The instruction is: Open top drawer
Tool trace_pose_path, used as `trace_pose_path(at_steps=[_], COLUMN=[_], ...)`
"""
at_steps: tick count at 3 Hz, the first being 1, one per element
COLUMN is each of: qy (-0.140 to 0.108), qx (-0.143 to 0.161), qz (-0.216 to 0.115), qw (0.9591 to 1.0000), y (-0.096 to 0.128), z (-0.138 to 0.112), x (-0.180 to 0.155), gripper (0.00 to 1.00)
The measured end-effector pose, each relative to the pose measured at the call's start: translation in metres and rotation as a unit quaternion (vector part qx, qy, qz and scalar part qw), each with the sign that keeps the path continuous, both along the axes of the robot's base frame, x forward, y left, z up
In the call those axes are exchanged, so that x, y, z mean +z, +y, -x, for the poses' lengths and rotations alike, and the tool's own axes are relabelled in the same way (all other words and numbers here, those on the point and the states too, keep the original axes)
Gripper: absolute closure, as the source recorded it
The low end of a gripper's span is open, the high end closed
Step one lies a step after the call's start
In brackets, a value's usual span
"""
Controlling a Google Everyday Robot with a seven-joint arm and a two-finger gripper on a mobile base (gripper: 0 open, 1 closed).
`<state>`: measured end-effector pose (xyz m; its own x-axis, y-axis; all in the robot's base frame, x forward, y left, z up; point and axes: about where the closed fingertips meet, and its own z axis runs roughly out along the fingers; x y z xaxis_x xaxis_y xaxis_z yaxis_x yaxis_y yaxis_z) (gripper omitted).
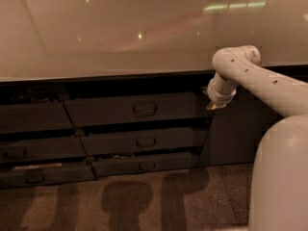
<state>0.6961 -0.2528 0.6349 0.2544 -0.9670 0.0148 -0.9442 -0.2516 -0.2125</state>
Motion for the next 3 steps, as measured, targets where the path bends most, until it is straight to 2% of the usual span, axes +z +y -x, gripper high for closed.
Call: trace_pose_path(at_steps=[1, 2, 3], qy=[0.000, -0.012, -0.012], qx=[0.014, 0.024, 0.024], qz=[-0.003, -0.005, -0.005], qw=[0.9999, 0.9996, 0.9996], y=[0.003, 0.001, 0.001], z=[0.007, 0.008, 0.008], x=[-0.006, 0.002, 0.006], gripper=[1.00, 1.00, 1.00])
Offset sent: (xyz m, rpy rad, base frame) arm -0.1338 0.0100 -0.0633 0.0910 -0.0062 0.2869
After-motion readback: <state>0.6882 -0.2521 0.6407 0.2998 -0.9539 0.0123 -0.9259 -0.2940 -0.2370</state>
